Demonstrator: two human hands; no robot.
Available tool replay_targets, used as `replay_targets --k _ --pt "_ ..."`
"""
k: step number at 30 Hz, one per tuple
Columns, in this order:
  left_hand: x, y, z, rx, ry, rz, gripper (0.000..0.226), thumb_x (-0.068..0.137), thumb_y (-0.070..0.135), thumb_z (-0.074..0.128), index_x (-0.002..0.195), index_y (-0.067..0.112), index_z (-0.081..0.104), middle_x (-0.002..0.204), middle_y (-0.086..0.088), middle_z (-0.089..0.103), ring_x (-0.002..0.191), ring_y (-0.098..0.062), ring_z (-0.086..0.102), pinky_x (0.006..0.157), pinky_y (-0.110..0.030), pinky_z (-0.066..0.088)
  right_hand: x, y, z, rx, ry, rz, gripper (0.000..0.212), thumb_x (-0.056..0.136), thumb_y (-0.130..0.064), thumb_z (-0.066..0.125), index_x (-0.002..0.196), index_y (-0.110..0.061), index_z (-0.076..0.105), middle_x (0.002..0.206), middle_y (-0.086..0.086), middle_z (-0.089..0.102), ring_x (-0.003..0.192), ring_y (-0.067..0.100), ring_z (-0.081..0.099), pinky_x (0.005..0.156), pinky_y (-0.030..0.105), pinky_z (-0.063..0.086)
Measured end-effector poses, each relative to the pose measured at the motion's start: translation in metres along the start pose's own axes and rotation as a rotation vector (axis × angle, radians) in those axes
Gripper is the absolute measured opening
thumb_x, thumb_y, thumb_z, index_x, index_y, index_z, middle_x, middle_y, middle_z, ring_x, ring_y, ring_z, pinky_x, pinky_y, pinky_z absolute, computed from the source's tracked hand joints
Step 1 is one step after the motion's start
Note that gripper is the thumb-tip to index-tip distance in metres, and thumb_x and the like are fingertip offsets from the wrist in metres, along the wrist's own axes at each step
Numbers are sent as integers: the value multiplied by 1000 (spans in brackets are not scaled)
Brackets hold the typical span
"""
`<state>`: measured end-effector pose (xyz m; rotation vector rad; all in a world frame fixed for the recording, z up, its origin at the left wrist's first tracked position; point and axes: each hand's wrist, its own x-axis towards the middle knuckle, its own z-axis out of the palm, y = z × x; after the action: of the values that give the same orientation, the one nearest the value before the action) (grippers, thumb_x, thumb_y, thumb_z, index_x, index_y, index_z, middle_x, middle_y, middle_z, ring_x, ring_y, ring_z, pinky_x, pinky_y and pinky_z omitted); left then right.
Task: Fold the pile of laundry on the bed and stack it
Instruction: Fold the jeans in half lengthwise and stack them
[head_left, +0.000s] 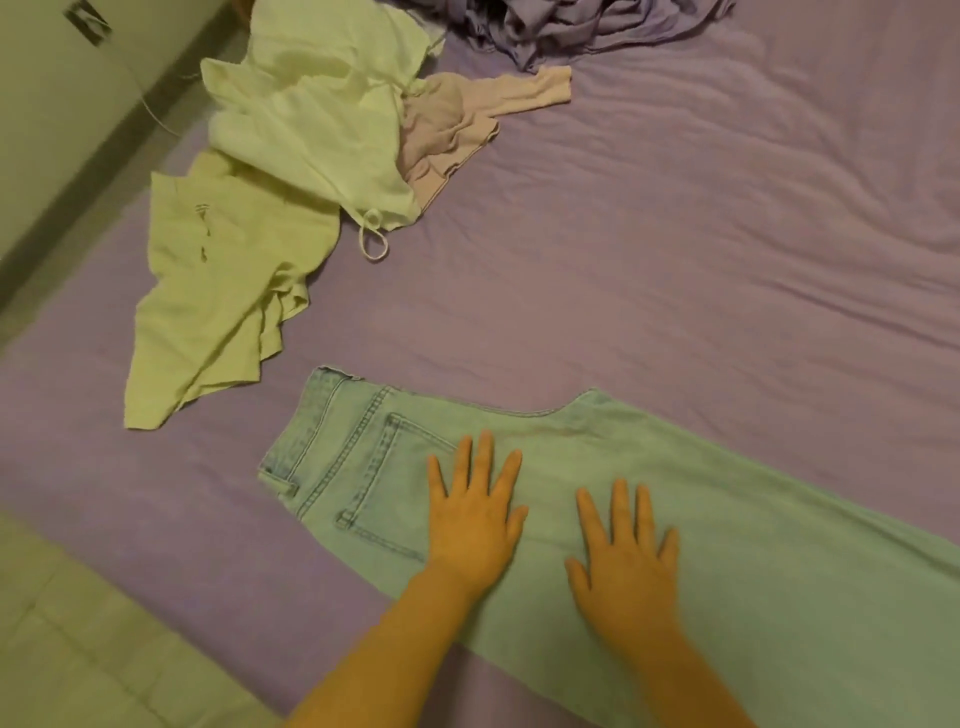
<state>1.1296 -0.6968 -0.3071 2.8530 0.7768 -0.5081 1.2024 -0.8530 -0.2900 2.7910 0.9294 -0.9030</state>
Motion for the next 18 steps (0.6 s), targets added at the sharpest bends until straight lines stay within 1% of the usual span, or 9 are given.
replay_targets --k 1,3,4,6,7,9,12,15,18 --pt "-3 -16 -2 -31 1 -79 67 90 54 51 148 26 31 156 -14 18 143 -37 20 111 -64 13 0 -18 0 -12 17 -33 76 65 -49 78 132 -21 56 141 21 45 128 44 44 88 68 44" --pt "-8 -57 -2 -46 -27 -215 70 94 61 32 152 32 5 158 -9 -12 147 -33 -6 113 -58 -9 -1 -55 0 -12 58 -114 84 47 -46 89 123 -21 65 134 21 53 121 45 51 79 68 47" --pt "-9 -78 0 -47 -33 -261 71 93 65 25 150 35 -4 157 -7 -20 146 -32 -13 112 -57 -13 0 -72 0 -32 42 -165 86 51 -50 87 128 -24 60 140 22 46 126 46 44 82 70 44" --pt "-12 -119 -2 -42 -29 -309 73 90 70 19 147 38 -11 155 -6 -25 146 -32 -17 112 -58 -12 4 -98 4 -100 -11 -227 85 73 -61 68 146 -34 32 156 19 8 141 47 8 97 73 28" --pt "-12 -136 -5 -36 -30 -306 73 88 72 19 146 41 -14 153 -6 -28 145 -32 -17 112 -59 -10 6 -107 6 -104 8 -234 85 73 -62 66 146 -35 32 155 20 7 141 47 7 97 73 28" --pt "-9 -163 -11 1 -37 -246 76 85 76 19 143 42 -17 151 -5 -30 145 -35 -15 112 -62 -7 8 -121 8 -60 32 -220 87 51 -60 83 128 -27 60 141 25 44 127 47 42 82 71 43" --pt "1 -187 -17 -38 -71 -222 90 74 84 17 141 40 -24 153 -6 -29 145 -36 -16 112 -62 -2 14 -144 9 -65 98 -285 86 50 -62 82 124 -23 64 135 24 52 123 46 48 79 70 45" --pt "12 -201 -21 -217 -98 -207 97 66 87 22 139 43 -25 158 -9 -20 146 -36 -6 114 -60 9 32 -154 12 -98 120 -311 87 70 -76 54 141 -29 43 150 20 33 137 46 27 94 73 33" --pt "20 -205 -22 -342 -71 -230 111 70 82 43 146 34 -20 159 -14 -8 145 -36 8 114 -55 21 50 -148 21 -181 42 -292 93 67 -87 3 145 -38 -16 153 11 -25 139 42 -23 105 73 2"
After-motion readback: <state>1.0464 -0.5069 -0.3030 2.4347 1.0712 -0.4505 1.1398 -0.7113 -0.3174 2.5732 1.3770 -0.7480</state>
